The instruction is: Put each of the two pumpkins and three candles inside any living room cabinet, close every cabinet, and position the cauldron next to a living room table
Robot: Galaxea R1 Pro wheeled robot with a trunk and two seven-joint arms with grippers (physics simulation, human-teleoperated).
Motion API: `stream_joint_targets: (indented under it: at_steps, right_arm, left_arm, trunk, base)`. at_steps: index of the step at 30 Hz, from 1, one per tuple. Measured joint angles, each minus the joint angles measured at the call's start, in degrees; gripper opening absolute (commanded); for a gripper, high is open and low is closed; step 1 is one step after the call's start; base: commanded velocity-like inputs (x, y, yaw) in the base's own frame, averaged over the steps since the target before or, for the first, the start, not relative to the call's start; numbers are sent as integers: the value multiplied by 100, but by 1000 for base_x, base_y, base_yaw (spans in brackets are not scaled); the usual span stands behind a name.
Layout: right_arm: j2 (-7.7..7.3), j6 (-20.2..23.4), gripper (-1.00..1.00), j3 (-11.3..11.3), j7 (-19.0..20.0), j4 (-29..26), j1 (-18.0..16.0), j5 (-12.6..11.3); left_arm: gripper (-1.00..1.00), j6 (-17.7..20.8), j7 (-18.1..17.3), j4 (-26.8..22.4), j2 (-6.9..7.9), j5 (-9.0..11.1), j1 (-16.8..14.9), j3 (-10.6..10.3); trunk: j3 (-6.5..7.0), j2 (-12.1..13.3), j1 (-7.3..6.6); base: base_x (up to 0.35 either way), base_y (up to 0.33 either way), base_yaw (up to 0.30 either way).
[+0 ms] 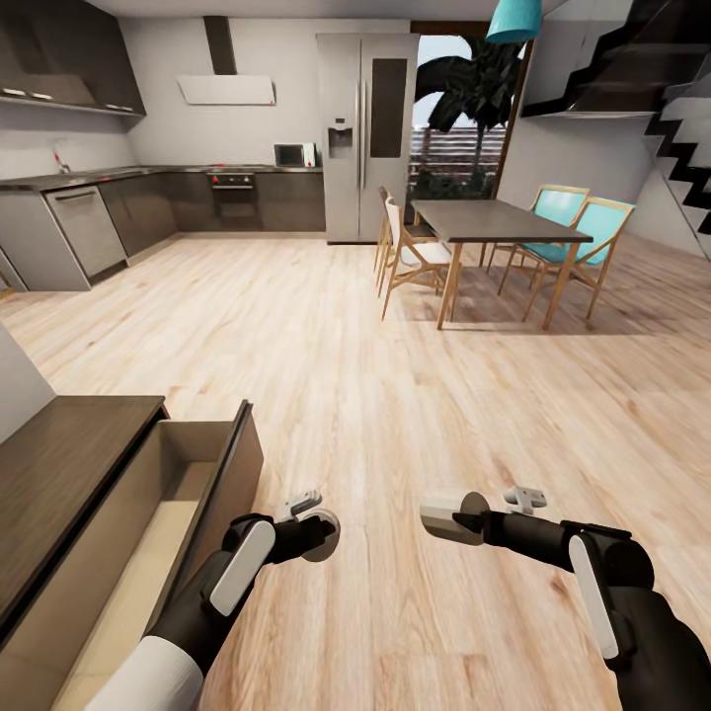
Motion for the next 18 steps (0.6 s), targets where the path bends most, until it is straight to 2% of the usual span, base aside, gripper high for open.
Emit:
stream_joint_targets:
  at_steps: [11,18]
  right_arm:
    - [0,-1,-100,1,-3,5,0,1]
    - [0,-6,-100,4,-4,8,0,3]
  left_arm:
    - [-100,-1,-1,0,0,2,0,-7]
    - [-100,0,0,0,0,0,0,-8]
  trunk:
    - [0,0,0]
    - [0,0,-1]
  base:
    - [73,0,0]
    - [149,0,0]
